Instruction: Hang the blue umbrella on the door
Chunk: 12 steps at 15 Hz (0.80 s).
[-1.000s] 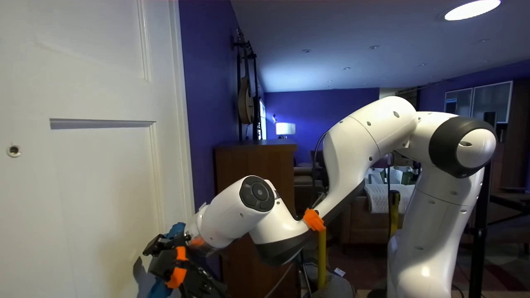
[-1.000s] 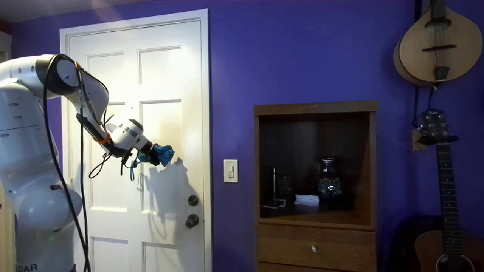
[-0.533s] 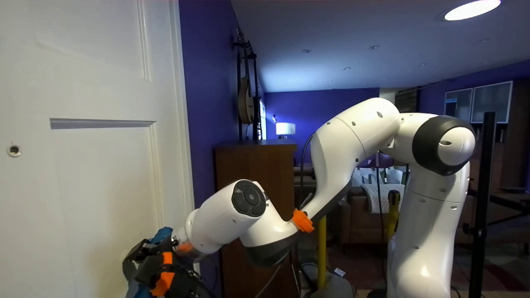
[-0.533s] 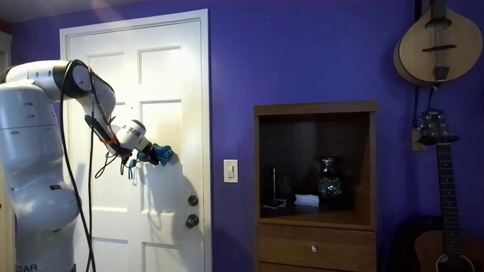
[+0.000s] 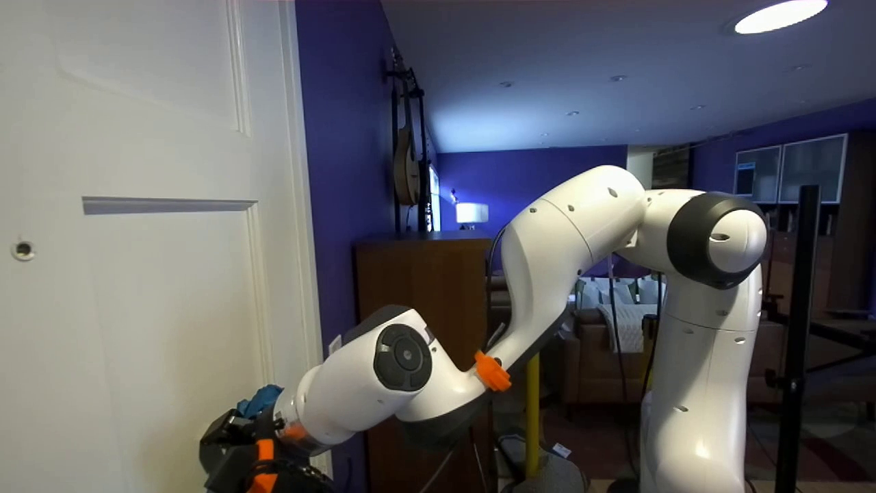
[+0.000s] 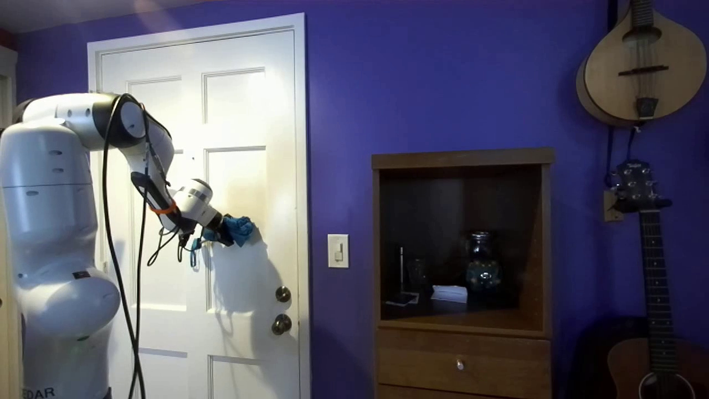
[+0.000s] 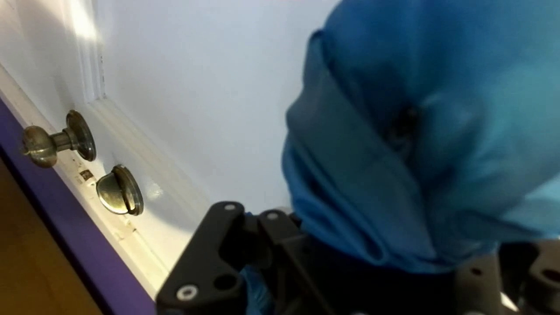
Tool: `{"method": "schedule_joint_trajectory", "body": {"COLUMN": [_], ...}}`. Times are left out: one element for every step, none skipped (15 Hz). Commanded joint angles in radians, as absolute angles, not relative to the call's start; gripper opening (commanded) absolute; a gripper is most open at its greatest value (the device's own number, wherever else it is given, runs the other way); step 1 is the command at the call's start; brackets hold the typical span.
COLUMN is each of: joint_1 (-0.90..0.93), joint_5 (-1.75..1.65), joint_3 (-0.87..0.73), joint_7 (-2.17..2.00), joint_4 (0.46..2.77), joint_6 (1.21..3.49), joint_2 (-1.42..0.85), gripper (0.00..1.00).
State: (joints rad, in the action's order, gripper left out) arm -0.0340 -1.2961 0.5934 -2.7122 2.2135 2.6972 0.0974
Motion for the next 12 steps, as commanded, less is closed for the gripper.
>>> {"method": "schedule_joint_trajectory", "body": {"joint_1": [-0.036, -0.038, -0.038, -0.035, -0.033, -0.028, 0.079, 0.096, 0.129, 0.159, 0.189, 0.211], "joint_5": [-1.337, -1.306, -1.309, -1.310, -1.314, -1.324, -1.324, -1.318, -1.310, -1.307, -1.298, -1.298], "joint_3": [0.621, 0.627, 0.632, 0.638, 0.643, 0.649, 0.554, 0.543, 0.520, 0.496, 0.474, 0.455], "joint_7": [-2.772, -2.743, -2.742, -2.744, -2.745, -2.747, -2.740, -2.732, -2.724, -2.714, -2.709, -2.706], "joint_4": [2.172, 2.169, 2.167, 2.165, 2.163, 2.166, 2.165, 2.160, 2.156, 2.151, 2.148, 2.145], "joint_6": [2.599, 2.571, 2.555, 2.531, 2.503, 2.466, 2.419, 2.392, 2.362, 2.339, 2.322, 2.307], "joint_2": [0.074, 0.079, 0.071, 0.064, 0.048, 0.035, 0.015, 0.001, -0.013, -0.029, -0.038, -0.047], "gripper": [0.00, 0.00, 0.00, 0.00, 0.00, 0.00, 0.00, 0.00, 0.00, 0.00, 0.00, 0.00]}}
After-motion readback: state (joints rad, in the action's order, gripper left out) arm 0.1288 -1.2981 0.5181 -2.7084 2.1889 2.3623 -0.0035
